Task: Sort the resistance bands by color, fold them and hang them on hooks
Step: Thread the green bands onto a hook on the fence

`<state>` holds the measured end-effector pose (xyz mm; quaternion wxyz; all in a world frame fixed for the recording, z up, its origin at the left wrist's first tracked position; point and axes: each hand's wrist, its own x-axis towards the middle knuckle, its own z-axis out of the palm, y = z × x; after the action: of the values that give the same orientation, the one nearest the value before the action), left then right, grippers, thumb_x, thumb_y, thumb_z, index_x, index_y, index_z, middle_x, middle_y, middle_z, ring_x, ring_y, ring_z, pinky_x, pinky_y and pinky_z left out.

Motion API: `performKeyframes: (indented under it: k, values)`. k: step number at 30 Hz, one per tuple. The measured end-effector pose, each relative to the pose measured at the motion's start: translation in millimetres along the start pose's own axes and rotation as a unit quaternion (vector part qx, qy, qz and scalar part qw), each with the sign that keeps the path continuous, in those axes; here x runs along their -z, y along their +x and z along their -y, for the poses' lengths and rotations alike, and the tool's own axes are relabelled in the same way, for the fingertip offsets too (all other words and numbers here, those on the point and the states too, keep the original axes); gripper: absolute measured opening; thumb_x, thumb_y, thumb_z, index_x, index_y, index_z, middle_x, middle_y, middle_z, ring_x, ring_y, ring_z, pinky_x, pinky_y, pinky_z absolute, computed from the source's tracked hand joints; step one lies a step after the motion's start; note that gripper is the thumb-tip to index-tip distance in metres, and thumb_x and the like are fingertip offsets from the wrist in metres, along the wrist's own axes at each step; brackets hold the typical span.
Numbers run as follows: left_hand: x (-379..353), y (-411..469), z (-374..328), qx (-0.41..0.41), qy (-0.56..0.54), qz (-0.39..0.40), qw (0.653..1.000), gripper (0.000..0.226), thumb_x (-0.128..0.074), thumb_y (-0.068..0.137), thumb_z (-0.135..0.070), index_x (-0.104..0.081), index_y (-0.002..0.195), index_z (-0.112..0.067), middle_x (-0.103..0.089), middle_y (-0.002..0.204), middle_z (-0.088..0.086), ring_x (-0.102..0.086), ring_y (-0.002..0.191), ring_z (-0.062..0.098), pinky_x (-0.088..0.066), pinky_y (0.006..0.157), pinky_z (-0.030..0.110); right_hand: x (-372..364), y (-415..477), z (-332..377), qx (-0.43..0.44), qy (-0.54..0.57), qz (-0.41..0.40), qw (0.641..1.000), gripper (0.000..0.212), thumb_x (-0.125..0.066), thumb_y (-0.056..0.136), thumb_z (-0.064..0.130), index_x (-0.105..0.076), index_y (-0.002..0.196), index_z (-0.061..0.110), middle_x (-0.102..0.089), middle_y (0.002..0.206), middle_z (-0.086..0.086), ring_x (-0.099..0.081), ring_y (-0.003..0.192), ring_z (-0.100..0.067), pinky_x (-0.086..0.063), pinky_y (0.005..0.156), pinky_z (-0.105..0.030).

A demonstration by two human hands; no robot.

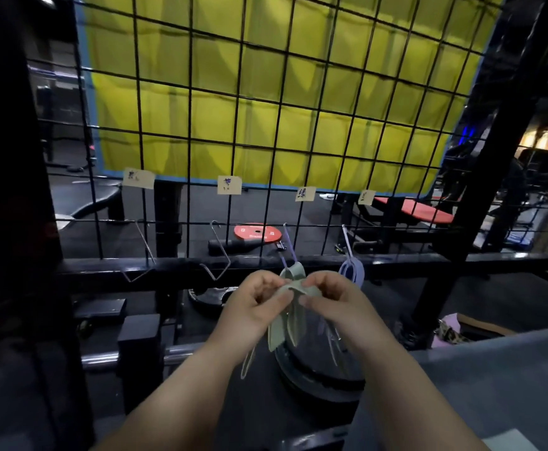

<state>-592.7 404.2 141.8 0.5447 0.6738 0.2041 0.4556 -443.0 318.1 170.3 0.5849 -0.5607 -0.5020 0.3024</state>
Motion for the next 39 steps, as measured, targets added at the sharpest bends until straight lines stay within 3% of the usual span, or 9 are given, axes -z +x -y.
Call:
performKeyframes:
  k: [4, 6, 11, 14, 18, 25, 29, 34, 39]
  values:
    - [2, 7, -3, 0.005, -0.061, -0.028, 0.998, 0.006, -0.064, 0.092, -0.010, -0.066, 0.094, -0.015, -0.070, 0.098, 0.012, -0.063, 0.089, 0.018, -0.050, 0.089, 0.038, -8, 11, 7, 0.000, 0.011, -0.011, 1.000, 0.014, -0.070, 0.085, 0.003, -0.069, 0.094, 0.013, -0.072, 0.101, -0.010, -0.068, 0.088, -0.017, -0.054, 0.075, -0.024]
    - [3, 11, -4, 0.001, -0.073, -0.036, 0.997, 0.008, -0.063, 0.092, -0.011, -0.067, 0.093, -0.017, -0.071, 0.099, 0.008, -0.065, 0.091, 0.016, -0.052, 0.086, 0.034, -10, 17, 11, 0.001, -0.002, -0.021, 1.000, 0.011, -0.069, 0.087, 0.006, -0.070, 0.096, 0.012, -0.073, 0.099, -0.010, -0.068, 0.085, -0.014, -0.053, 0.075, -0.023]
    - [3, 21, -6, 0.000, -0.085, -0.057, 0.995, 0.010, -0.063, 0.092, -0.015, -0.068, 0.101, -0.014, -0.073, 0.103, -0.002, -0.067, 0.094, 0.011, -0.051, 0.080, 0.020, -10, 31, 15, 0.007, -0.023, -0.023, 0.999, 0.012, -0.069, 0.089, 0.013, -0.073, 0.100, 0.012, -0.074, 0.099, -0.009, -0.070, 0.097, -0.025, -0.056, 0.089, -0.035]
    - [3, 25, -6, -0.011, -0.082, -0.088, 0.993, 0.010, -0.063, 0.092, -0.013, -0.068, 0.100, -0.011, -0.072, 0.096, 0.002, -0.064, 0.082, 0.002, -0.049, 0.072, 0.013, -11, 38, 17, 0.009, -0.020, -0.029, 0.999, 0.007, -0.070, 0.089, 0.015, -0.074, 0.094, 0.014, -0.074, 0.097, -0.013, -0.070, 0.095, -0.031, -0.055, 0.088, -0.041]
    - [3, 33, -7, -0.058, -0.045, -0.129, 0.989, 0.010, -0.065, 0.092, -0.014, -0.068, 0.084, -0.020, -0.069, 0.081, 0.002, -0.061, 0.075, 0.005, -0.048, 0.071, 0.015, -13, 48, 21, 0.013, -0.030, -0.039, 0.999, 0.006, -0.071, 0.088, 0.017, -0.075, 0.085, 0.020, -0.073, 0.082, -0.005, -0.067, 0.073, -0.018, -0.052, 0.069, -0.032]
    - [-4, 55, -3, -0.063, 0.026, -0.191, 0.979, 0.018, -0.065, 0.091, -0.018, -0.064, 0.080, -0.032, -0.068, 0.080, -0.017, -0.062, 0.077, 0.000, -0.047, 0.071, 0.016, -20, 64, 25, 0.026, -0.019, -0.072, 0.997, 0.011, -0.066, 0.091, 0.014, -0.073, 0.082, 0.017, -0.069, 0.071, 0.005, -0.061, 0.064, -0.006, -0.051, 0.059, -0.019]
    - [-7, 60, 2, -0.048, 0.070, -0.210, 0.974, 0.018, -0.064, 0.092, -0.020, -0.063, 0.082, -0.035, -0.067, 0.079, -0.017, -0.062, 0.079, 0.002, -0.048, 0.072, 0.020, -18, 74, 20, 0.024, -0.113, -0.076, 0.990, 0.008, -0.068, 0.090, 0.019, -0.074, 0.085, 0.020, -0.071, 0.079, 0.001, -0.060, 0.063, -0.001, -0.049, 0.058, -0.015]
    - [-10, 60, 4, -0.032, 0.115, -0.200, 0.973, 0.017, -0.061, 0.093, -0.015, -0.065, 0.090, -0.032, -0.069, 0.086, -0.014, -0.061, 0.080, -0.004, -0.044, 0.068, 0.007, -13, 80, 10, 0.021, -0.165, -0.088, 0.982, 0.004, -0.068, 0.090, 0.021, -0.072, 0.088, 0.022, -0.069, 0.079, 0.008, -0.059, 0.063, 0.004, -0.046, 0.059, -0.013]
    - [-12, 59, 8, 0.001, 0.084, -0.196, 0.977, 0.023, -0.063, 0.092, -0.014, -0.066, 0.084, -0.035, -0.069, 0.079, -0.016, -0.063, 0.077, -0.003, -0.050, 0.073, 0.017, -11, 83, 0, 0.021, -0.159, -0.090, 0.983, 0.006, -0.070, 0.088, 0.022, -0.071, 0.082, 0.024, -0.069, 0.073, 0.009, -0.060, 0.065, 0.000, -0.047, 0.063, -0.019]
